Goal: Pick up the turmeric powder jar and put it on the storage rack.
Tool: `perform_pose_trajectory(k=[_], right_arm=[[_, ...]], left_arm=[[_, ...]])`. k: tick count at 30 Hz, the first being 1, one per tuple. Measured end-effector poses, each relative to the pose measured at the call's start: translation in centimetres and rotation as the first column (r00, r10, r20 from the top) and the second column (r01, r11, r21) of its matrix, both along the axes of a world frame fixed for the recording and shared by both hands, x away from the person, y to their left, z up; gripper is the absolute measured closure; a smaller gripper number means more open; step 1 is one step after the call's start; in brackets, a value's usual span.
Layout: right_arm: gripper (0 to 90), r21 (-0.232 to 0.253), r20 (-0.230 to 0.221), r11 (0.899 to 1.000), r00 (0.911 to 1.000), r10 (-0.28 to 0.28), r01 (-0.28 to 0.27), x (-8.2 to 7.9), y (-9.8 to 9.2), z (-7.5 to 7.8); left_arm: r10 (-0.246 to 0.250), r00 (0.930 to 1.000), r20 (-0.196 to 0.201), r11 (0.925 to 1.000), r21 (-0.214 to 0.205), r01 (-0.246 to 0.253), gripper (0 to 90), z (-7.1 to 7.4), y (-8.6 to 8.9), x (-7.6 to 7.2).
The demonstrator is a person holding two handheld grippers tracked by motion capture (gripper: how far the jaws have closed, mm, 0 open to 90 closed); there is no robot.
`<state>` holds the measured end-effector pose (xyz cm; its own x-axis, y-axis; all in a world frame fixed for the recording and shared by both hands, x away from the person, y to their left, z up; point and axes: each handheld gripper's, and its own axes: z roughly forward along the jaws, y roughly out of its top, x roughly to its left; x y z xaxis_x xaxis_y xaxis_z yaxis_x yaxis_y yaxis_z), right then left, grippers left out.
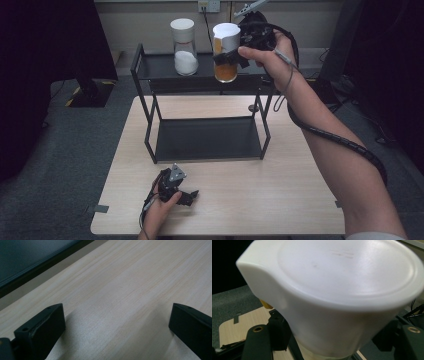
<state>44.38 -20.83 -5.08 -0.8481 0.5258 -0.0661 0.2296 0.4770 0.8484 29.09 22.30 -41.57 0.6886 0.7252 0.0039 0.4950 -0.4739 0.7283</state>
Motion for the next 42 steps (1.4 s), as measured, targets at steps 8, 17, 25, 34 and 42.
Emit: perform_pose_trajectory(k=[8,17,25,34,42], right_arm=[[30.3,-0.001,0.005,1.0,0.9998,-0.02,0.02,1.1,0.8,0.6],[30.2,0.003,-0.012,0.999,0.9988,-0.048,0.048,3.2,1.5,0.0],[30.2,0.007,-0.035,0.997,0.9967,-0.073,0.073,4.9,1.9,-0.7],[30.2,0.007,-0.049,0.996,0.9952,-0.085,0.086,6.0,1.8,-1.6],[30.1,0.034,-0.058,0.996,0.9955,-0.076,0.078,6.5,1.3,-2.1]], left_arm=[[-0.002,1.0,0.0,1.0,0.002,0.002,0.1,0.0,0.0,0.0],[-0.002,1.0,0.001,1.0,0.003,0.002,0.1,0.0,0.0,0.0],[-0.002,1.0,-0.001,1.0,0.001,0.002,0.1,0.0,0.0,0.0],[-0.002,1.0,-0.001,1.0,0.003,0.002,0.1,0.0,0.0,0.0],[-0.001,1.0,0.0,1.0,0.001,0.001,0.1,0.0,0.0,0.0]])
